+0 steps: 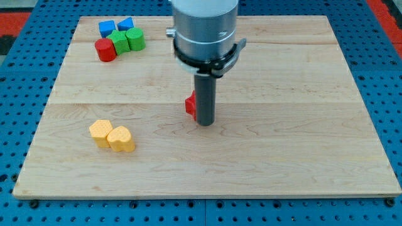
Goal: Point your arm at bottom left
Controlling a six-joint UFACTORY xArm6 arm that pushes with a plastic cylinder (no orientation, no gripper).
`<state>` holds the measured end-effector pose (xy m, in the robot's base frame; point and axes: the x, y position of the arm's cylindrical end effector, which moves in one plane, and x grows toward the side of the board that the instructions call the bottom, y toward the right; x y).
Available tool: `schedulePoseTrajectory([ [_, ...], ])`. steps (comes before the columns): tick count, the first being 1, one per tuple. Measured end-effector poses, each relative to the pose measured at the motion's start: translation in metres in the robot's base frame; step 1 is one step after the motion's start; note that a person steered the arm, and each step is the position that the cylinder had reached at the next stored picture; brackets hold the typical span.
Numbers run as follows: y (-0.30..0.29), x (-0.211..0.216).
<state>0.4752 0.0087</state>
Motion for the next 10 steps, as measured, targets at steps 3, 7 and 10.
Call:
schedulePoseTrajectory([
  [3,-0.154,-0.141],
  [7,-0.103,0.083],
  [10,-0.258,0.109],
])
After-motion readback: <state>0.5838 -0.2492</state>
